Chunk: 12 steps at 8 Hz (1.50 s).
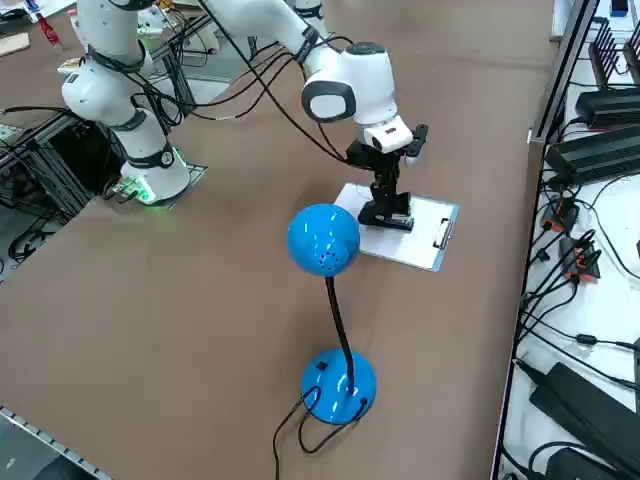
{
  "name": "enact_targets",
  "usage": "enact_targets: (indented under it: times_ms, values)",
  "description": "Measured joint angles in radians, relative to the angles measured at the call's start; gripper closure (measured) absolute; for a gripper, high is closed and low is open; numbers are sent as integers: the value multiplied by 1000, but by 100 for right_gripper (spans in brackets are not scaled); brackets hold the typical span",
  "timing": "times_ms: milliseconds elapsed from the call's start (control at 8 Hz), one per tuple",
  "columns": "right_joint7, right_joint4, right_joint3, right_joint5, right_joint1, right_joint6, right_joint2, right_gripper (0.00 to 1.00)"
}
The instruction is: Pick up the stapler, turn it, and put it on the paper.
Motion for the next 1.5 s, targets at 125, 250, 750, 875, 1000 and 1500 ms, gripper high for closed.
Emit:
enact_targets:
  times_ms: [125,250,750,875,1000,1500]
  values:
    - [0,2,7,4,0,1,0,59]
    - [0,2,11,6,0,1,0,59]
    - [0,2,12,11,0,1,2,58]
    - [0,2,12,15,0,1,2,56]
    - [0,2,12,16,0,1,2,45]
    - [0,17,14,17,0,-7,-3,0]
